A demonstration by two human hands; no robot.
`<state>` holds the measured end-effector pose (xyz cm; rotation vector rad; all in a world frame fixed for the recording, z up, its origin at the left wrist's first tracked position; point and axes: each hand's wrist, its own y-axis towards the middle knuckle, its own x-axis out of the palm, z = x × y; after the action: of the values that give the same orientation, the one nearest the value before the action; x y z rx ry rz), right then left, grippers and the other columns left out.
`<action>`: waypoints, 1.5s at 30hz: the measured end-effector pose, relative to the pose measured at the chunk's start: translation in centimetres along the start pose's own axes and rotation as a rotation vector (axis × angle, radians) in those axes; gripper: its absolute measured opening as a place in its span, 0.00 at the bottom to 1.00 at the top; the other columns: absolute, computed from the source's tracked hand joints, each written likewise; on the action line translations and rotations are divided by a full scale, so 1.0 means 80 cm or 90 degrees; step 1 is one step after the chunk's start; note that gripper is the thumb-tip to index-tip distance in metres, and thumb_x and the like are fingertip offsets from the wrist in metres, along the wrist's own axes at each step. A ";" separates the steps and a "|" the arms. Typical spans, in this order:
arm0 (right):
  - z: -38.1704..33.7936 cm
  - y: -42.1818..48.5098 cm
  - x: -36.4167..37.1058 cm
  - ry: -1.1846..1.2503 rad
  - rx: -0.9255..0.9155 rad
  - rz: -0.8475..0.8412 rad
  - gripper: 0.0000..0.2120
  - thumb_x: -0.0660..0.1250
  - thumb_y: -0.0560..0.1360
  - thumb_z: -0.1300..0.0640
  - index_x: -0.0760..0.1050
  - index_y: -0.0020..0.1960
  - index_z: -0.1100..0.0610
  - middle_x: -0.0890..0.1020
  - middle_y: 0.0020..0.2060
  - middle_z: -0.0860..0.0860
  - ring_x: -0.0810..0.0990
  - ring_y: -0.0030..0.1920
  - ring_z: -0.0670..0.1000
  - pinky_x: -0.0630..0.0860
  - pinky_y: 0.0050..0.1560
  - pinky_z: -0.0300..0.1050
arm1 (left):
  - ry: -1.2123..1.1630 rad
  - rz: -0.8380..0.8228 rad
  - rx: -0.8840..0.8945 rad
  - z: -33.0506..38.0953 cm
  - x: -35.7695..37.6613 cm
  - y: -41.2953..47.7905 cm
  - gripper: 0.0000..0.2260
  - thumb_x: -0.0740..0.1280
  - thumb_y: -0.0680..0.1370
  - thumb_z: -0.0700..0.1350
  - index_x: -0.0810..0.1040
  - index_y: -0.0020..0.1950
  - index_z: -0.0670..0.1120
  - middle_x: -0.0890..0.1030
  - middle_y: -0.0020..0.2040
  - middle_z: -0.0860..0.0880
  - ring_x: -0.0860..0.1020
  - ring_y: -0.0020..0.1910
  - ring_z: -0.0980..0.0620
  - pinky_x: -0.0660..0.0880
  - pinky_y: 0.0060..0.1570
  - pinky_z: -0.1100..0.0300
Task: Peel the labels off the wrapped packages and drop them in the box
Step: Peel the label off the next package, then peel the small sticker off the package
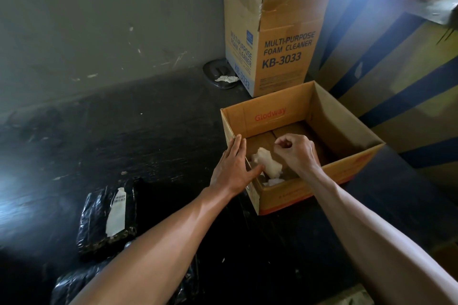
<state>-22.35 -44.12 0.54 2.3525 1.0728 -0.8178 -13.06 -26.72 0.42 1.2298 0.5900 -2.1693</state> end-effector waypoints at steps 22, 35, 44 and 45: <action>-0.072 -0.007 0.027 -0.123 0.023 -0.018 0.26 0.69 0.75 0.41 0.73 0.67 0.53 0.78 0.62 0.52 0.76 0.63 0.55 0.75 0.59 0.54 | -0.040 0.133 -0.131 -0.179 -0.110 -0.087 0.38 0.61 0.75 0.69 0.54 0.80 0.54 0.56 0.80 0.51 0.60 0.77 0.49 0.67 0.69 0.44; -0.265 -0.074 0.286 -0.112 -0.068 -0.186 0.24 0.69 0.78 0.48 0.73 0.71 0.54 0.77 0.63 0.51 0.75 0.64 0.51 0.69 0.57 0.40 | -0.125 0.112 -0.387 -0.418 -0.144 -0.247 0.37 0.70 0.74 0.60 0.61 0.79 0.50 0.70 0.73 0.46 0.69 0.72 0.46 0.67 0.67 0.52; -0.290 -0.111 0.418 -0.098 0.014 -0.265 0.23 0.71 0.77 0.49 0.74 0.70 0.54 0.78 0.61 0.50 0.78 0.61 0.49 0.77 0.60 0.46 | -0.139 0.074 -0.300 -0.459 -0.109 -0.247 0.42 0.71 0.74 0.61 0.54 0.80 0.49 0.54 0.80 0.49 0.55 0.78 0.49 0.62 0.74 0.48; -0.291 -0.112 0.427 -0.100 0.017 -0.265 0.23 0.71 0.77 0.49 0.74 0.70 0.54 0.78 0.61 0.50 0.79 0.60 0.49 0.77 0.59 0.45 | -0.132 0.071 -0.288 -0.462 -0.106 -0.244 0.42 0.71 0.74 0.60 0.53 0.81 0.49 0.53 0.81 0.49 0.53 0.79 0.50 0.59 0.75 0.49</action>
<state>-3.50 -6.85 -6.21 2.0686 1.5136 -1.1459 0.35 12.85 -8.03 0.7681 0.8426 -1.8998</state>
